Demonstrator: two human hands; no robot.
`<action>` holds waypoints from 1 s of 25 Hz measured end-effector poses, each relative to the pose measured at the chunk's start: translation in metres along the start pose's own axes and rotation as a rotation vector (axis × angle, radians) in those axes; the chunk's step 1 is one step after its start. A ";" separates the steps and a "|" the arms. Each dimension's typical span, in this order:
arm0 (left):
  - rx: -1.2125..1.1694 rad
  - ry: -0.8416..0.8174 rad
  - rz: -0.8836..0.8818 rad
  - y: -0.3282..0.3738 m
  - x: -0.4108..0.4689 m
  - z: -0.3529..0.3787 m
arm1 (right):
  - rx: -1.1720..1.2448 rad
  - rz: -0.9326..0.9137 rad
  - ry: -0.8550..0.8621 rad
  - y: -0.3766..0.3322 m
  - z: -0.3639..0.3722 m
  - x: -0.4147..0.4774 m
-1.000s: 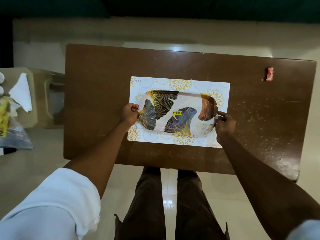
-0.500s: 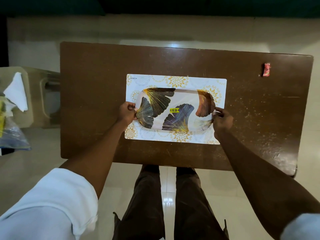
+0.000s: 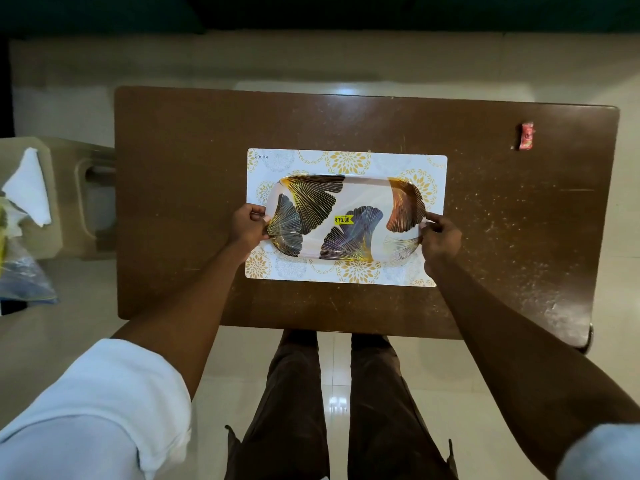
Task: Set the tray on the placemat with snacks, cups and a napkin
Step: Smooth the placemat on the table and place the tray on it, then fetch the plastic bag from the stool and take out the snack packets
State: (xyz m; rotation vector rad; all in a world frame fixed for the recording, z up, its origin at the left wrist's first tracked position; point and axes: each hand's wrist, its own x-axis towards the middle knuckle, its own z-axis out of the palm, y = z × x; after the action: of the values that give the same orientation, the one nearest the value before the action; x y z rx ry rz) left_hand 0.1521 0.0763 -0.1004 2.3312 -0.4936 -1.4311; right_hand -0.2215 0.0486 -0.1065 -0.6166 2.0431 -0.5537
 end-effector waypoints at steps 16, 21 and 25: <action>-0.106 0.131 -0.155 0.008 -0.103 -0.015 | -0.292 -0.139 -0.161 -0.010 -0.010 -0.069; -0.321 0.165 -0.103 0.033 -0.187 -0.058 | -0.481 -0.441 -0.422 -0.075 0.016 -0.151; -0.275 0.290 0.105 0.075 -0.239 -0.135 | -0.529 -0.657 -0.540 -0.183 0.032 -0.219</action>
State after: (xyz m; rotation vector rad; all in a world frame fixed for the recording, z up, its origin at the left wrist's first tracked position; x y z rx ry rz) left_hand 0.1639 0.1390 0.1771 2.2031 -0.3088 -1.0192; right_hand -0.0530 0.0367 0.1254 -1.5927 1.4339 -0.1572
